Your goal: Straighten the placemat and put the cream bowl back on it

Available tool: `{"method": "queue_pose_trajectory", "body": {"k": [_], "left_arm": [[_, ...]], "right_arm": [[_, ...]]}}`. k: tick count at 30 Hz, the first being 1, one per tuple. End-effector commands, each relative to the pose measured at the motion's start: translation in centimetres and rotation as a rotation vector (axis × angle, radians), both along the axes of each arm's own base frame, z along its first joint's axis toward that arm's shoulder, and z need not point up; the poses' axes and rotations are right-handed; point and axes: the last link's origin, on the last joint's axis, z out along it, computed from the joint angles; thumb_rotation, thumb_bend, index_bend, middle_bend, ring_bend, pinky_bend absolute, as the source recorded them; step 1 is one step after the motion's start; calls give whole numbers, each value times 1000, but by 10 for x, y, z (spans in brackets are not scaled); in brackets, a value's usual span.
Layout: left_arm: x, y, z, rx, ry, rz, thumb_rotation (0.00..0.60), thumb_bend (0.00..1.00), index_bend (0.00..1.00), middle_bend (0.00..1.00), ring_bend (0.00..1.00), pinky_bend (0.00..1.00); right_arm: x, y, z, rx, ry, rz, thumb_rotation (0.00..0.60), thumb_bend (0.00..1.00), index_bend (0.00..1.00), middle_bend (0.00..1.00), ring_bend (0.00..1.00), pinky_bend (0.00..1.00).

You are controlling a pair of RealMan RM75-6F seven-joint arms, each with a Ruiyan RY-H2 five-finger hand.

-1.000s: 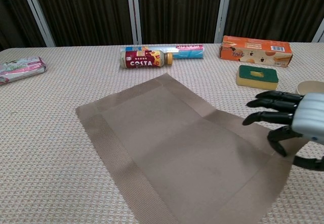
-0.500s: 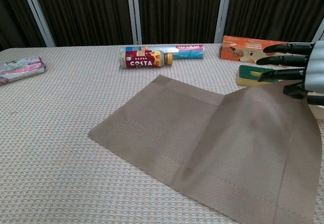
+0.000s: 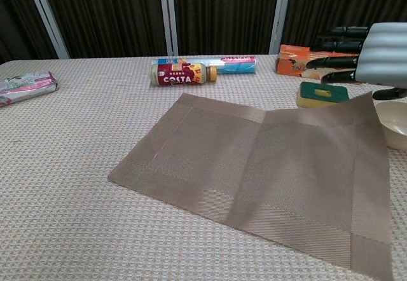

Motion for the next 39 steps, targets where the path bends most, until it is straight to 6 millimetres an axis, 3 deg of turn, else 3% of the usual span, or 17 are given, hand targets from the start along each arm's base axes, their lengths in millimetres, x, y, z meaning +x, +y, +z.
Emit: {"method": "queue_pose_trajectory", "body": {"k": [1, 7, 11, 16, 23, 32, 39], "left_arm": [[0, 0, -2, -10, 4, -6, 600, 24, 0, 0, 0, 0], [6, 7, -16, -78, -22, -104, 600, 38, 0, 0, 0, 0], [8, 18, -30, -124, -22, -174, 600, 53, 19, 0, 0, 0], [16, 43, -61, -222, 14, -301, 600, 138, 101, 0, 0, 0], [31, 67, -107, -330, 67, -428, 600, 175, 181, 0, 0, 0], [49, 85, -147, -394, 105, -513, 600, 171, 259, 0, 0, 0], [64, 92, -173, -418, 105, -547, 600, 174, 247, 0, 0, 0]], "right_arm": [[-2, 8, 13, -81, -183, -84, 600, 0, 0, 0, 0, 0], [-10, 40, 33, -115, -502, -287, 600, 0, 0, 0, 0, 0], [-11, 69, 45, -117, -593, -341, 600, 0, 0, 0, 0, 0], [-17, 112, 50, -75, -773, -514, 600, 0, 0, 0, 0, 0], [-30, 151, 51, -76, -926, -696, 600, 0, 0, 0, 0, 0], [-44, 173, 49, -124, -996, -770, 600, 0, 0, 0, 0, 0], [-50, 171, 50, -136, -986, -759, 600, 0, 0, 0, 0, 0]]}}
